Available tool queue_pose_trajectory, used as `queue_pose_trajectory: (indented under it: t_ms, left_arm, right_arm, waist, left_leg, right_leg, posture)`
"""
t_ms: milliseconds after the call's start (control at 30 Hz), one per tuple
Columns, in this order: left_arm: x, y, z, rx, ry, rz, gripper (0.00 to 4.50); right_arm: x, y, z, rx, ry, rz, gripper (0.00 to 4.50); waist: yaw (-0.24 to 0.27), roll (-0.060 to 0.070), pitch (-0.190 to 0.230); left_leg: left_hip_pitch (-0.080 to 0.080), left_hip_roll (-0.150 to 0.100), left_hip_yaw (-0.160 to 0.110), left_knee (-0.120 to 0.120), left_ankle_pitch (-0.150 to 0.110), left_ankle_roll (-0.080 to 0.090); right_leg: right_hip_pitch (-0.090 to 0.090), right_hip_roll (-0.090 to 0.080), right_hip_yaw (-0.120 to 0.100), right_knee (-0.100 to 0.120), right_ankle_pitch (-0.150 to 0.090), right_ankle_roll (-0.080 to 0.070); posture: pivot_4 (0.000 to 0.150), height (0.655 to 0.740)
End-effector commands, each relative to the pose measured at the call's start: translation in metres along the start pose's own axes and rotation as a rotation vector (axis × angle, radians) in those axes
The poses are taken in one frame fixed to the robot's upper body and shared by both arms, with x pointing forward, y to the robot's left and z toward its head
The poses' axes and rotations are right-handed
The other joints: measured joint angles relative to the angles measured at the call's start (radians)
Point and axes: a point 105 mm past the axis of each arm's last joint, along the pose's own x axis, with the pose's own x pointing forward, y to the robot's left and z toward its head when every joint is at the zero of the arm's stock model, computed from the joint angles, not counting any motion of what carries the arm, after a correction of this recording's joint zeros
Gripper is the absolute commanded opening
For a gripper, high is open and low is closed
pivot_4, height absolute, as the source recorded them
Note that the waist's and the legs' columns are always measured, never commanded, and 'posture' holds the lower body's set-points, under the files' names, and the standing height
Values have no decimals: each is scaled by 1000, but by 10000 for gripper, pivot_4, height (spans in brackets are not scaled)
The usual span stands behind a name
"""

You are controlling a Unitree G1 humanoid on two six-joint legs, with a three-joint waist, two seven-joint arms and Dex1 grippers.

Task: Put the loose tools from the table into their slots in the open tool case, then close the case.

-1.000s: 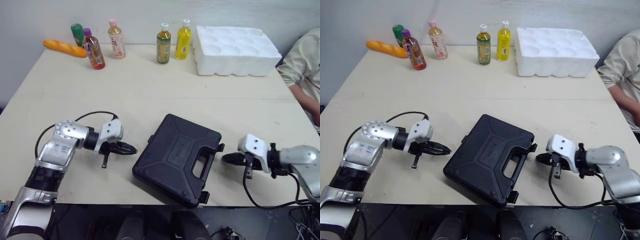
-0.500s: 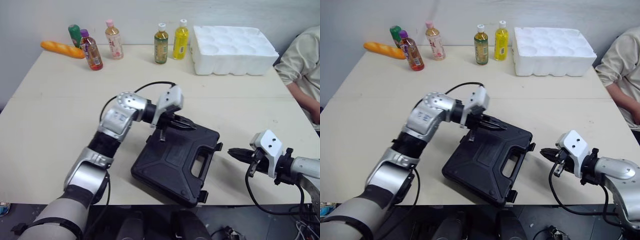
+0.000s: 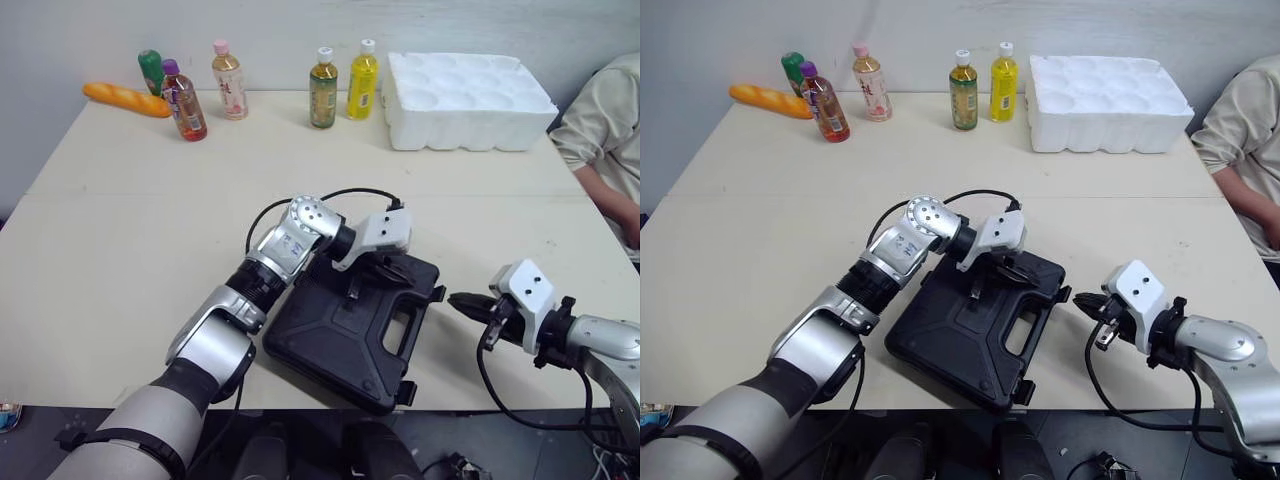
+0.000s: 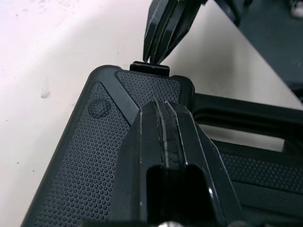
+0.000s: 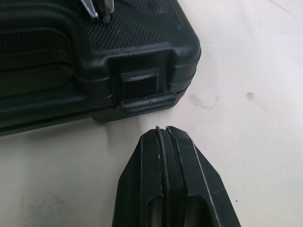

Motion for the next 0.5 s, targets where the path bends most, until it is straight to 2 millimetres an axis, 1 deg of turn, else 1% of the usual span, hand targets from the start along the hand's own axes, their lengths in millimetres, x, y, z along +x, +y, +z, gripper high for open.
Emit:
queue_pose_trajectory:
  t_ms: [33, 100, 200, 267, 333, 500]
  left_arm:
    - [10, -11, -45, 49, 222, -21, 365]
    - [11, -20, -52, 40, 234, -66, 365]
    - [13, -22, -59, 45, 254, -69, 365]
    - [14, -26, -58, 40, 230, -89, 365]
    - [14, -28, -58, 10, 218, -98, 365]
    - [14, -28, -59, 7, 225, -92, 365]
  right_arm:
    - [3, 3, 11, -31, -37, 13, 1102]
    - [4, 3, 12, -34, -39, 18, 1102]
    - [7, 4, 13, -39, -39, 29, 1102]
    - [7, 4, 13, -42, -37, 36, 1102]
    - [9, 4, 13, -44, -37, 37, 1102]
    - [11, 5, 15, -46, -40, 49, 1102]
  waist:
    - [0, -1, -1]
    - [-1, -2, -4]
    - [-1, -2, -4]
    - [-2, -2, -8]
    - [-2, -3, -13]
    - [-1, -5, -19]
  left_leg:
    - [1, 0, 0, 0, 0, 0]
    - [4, 0, 0, 0, 0, 0]
    - [11, 0, 0, -3, 0, 0]
    - [18, 0, -1, -5, -2, 3]
    - [17, 0, -1, -5, -2, 3]
    - [17, 0, -2, -5, -2, 3]
  right_leg:
    - [1, 0, 0, -1, 0, 0]
    - [3, 0, 0, -2, 0, 0]
    - [11, 0, 0, -4, 0, 0]
    - [18, 0, -1, -9, 0, 0]
    - [19, 0, -1, -10, 0, 0]
    - [19, 0, -1, -11, 0, 0]
  posture:
    - [1500, 7400]
    - [1500, 7400]
    - [1500, 7400]
    - [1500, 7400]
    - [1500, 7400]
    - [1500, 7400]
